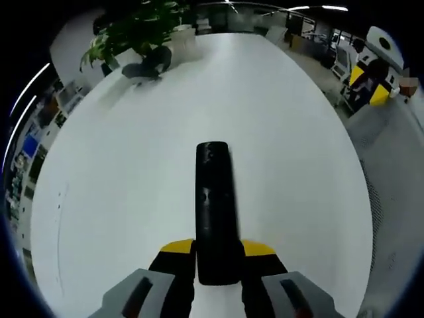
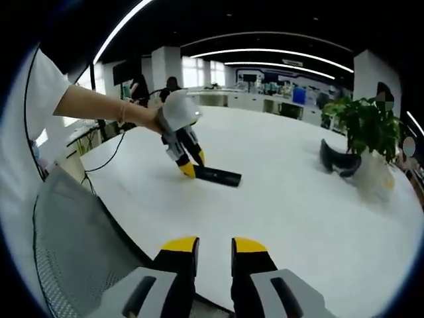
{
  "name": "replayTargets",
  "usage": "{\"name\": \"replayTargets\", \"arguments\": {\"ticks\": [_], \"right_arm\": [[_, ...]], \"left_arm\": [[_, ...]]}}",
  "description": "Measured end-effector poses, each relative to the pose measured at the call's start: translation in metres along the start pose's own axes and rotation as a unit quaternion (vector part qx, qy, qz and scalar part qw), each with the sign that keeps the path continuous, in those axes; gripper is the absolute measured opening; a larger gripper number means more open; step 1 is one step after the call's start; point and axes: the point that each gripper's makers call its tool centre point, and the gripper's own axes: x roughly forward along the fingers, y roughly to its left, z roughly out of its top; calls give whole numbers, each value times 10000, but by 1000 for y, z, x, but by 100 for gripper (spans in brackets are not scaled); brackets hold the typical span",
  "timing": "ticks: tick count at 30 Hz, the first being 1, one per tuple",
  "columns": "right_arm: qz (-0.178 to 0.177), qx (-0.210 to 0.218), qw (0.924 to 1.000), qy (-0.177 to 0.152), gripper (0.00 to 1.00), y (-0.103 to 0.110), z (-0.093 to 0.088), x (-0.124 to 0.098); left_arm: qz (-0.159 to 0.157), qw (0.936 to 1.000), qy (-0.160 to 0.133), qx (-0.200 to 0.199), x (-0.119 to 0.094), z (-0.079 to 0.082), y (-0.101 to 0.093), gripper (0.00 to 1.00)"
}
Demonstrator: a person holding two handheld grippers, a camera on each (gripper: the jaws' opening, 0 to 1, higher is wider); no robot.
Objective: Press the specified remote control buttons in sequence, fully releasing each button before pressing the next.
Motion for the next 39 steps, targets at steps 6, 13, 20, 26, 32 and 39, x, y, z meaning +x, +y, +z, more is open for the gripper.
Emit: {"name": "replayTargets", "arguments": {"ticks": [6, 13, 20, 26, 32, 39], "right_arm": [[36, -35, 10000, -49, 15, 1, 4, 1], [79, -88, 9999, -65, 14, 3, 5, 2], [111, -139, 9998, -59, 14, 4, 6, 3], [154, -200, 9997, -43, 12, 6, 6, 3], [217, -249, 9995, -20, 11, 8, 6, 5], [314, -388, 9987, 70, 10, 13, 3, 8]], "left_arm": [[-43, 9999, -22, 88, -1, -3, -18, 25], [-94, 9999, -49, 134, -3, -5, -39, 25], [-162, 9996, -41, 239, -4, -6, -61, 25], [-236, 9991, -41, 350, -5, -5, -81, 25], [-276, 9988, -35, 408, -5, -4, -97, 25], [-281, 9985, -4, 462, -6, -3, -110, 25]]}}
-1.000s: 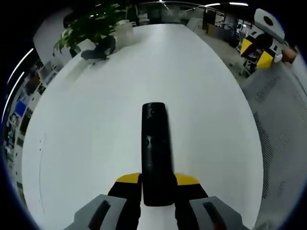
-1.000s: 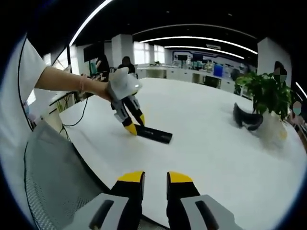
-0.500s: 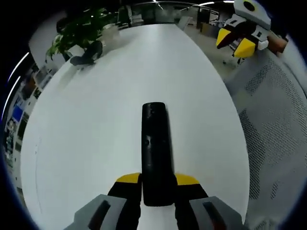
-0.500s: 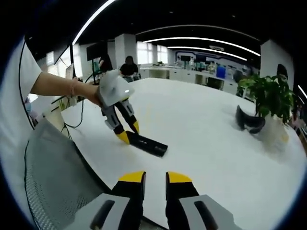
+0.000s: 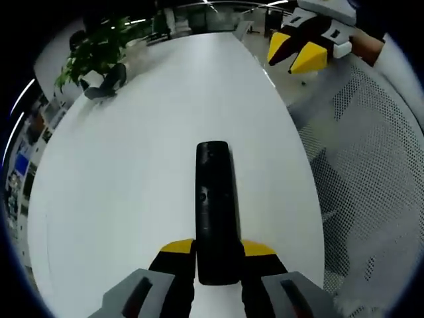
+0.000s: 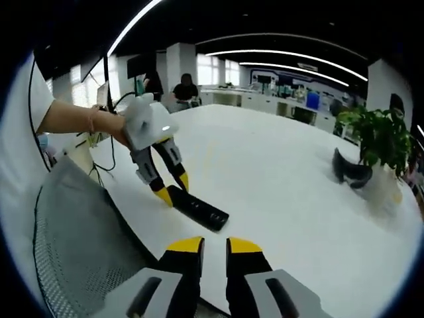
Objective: Press the specified remote control buttons in sequence, fully releasing each button before pressing the next.
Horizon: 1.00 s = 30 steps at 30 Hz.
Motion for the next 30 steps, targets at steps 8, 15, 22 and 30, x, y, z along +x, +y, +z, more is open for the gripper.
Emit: {"name": "replayTargets", "arguments": {"ticks": [8, 15, 22, 30], "right_arm": [[275, -191, 9990, 295, 9, 8, -7, 8], [540, -271, 9971, 466, 8, 14, -12, 14], [962, -577, 9891, 958, 2, 23, -21, 20], [1425, -955, 9746, 1439, 0, 33, -31, 24]], "left_arm": [[23, 10000, 27, 15, 0, 1, -14, 25], [57, 10000, 13, 20, -1, 2, -24, 25], [104, 9999, -48, 79, -1, 2, -31, 24], [-20, 9996, -80, 255, -1, 3, -38, 24]]}}
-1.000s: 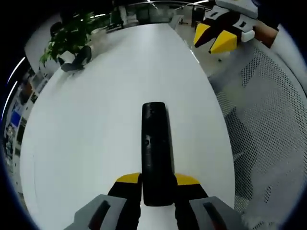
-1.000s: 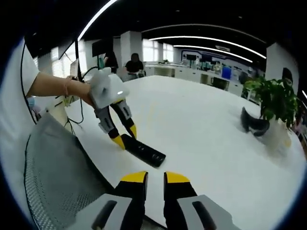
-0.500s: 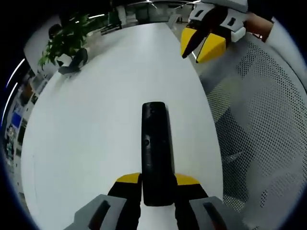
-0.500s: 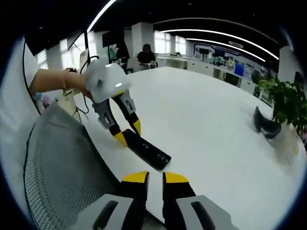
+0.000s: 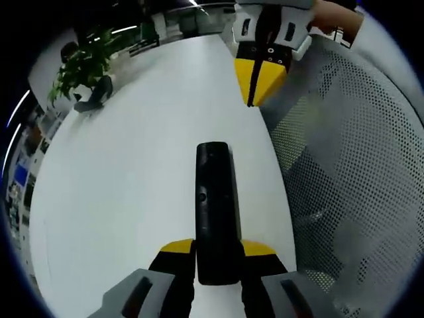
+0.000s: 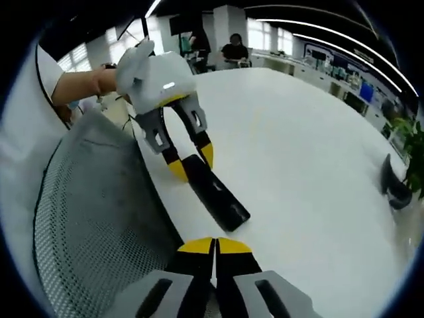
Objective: Press the specified remote control buttons in sequence, fully releasing each button before pressing the next.
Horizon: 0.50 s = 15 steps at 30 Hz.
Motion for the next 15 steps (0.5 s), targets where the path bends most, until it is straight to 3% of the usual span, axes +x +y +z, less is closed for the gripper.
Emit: {"name": "replayTargets", "arguments": {"ticks": [10, 15], "right_arm": [[117, -212, 9988, 415, 0, -15, -4, 13], [176, -106, 9996, 204, 0, -21, 5, 21]], "left_arm": [[-85, 9999, 22, -67, 0, -1, 0, 24], [-226, 9996, -40, -168, 1, -2, 0, 24]]}}
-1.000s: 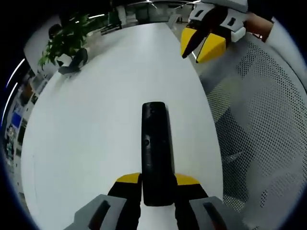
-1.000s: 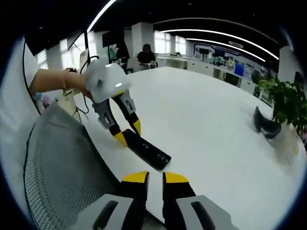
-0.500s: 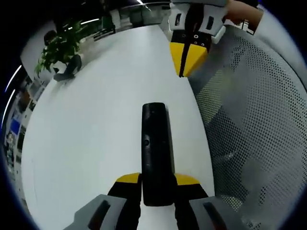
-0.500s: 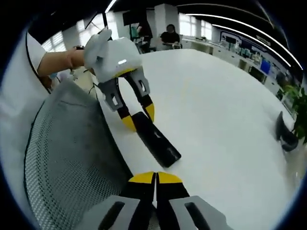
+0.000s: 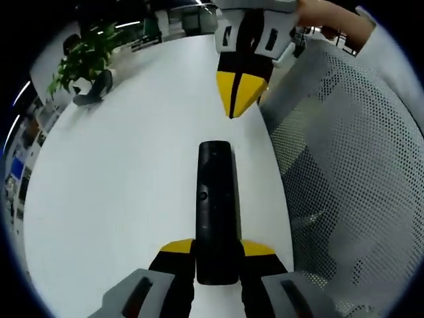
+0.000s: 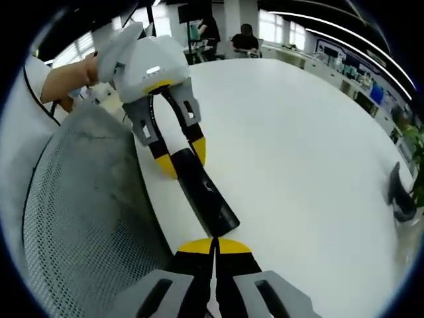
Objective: Press the specified remote control buttons in sequence, fully releasing each button before pressing the next.
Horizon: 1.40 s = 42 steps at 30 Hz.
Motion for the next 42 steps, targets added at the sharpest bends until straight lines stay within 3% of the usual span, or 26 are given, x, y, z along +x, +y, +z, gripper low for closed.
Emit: {"name": "replayTargets", "arguments": {"ticks": [19, 22, 34, 40, 42], "right_arm": [[-32, -907, 9949, 444, 0, -7, -1, 28], [13, -1386, 9888, 555, 0, -6, -2, 30], [7, -1443, 9858, 862, 0, -9, -4, 30], [11, -1833, 9759, 1187, 0, -9, -5, 32], [3, -2093, 9686, 1340, 0, -10, -5, 32]], "left_arm": [[-42, 9998, 187, 6, 1, 1, -2, 24], [-48, 9998, 211, 25, 1, 1, -2, 25], [-36, 10000, 85, -11, 0, 0, -2, 24], [-66, 10000, 12, -24, 1, 1, -1, 24], [-69, 10000, 68, -19, 1, 1, -1, 24]]}}
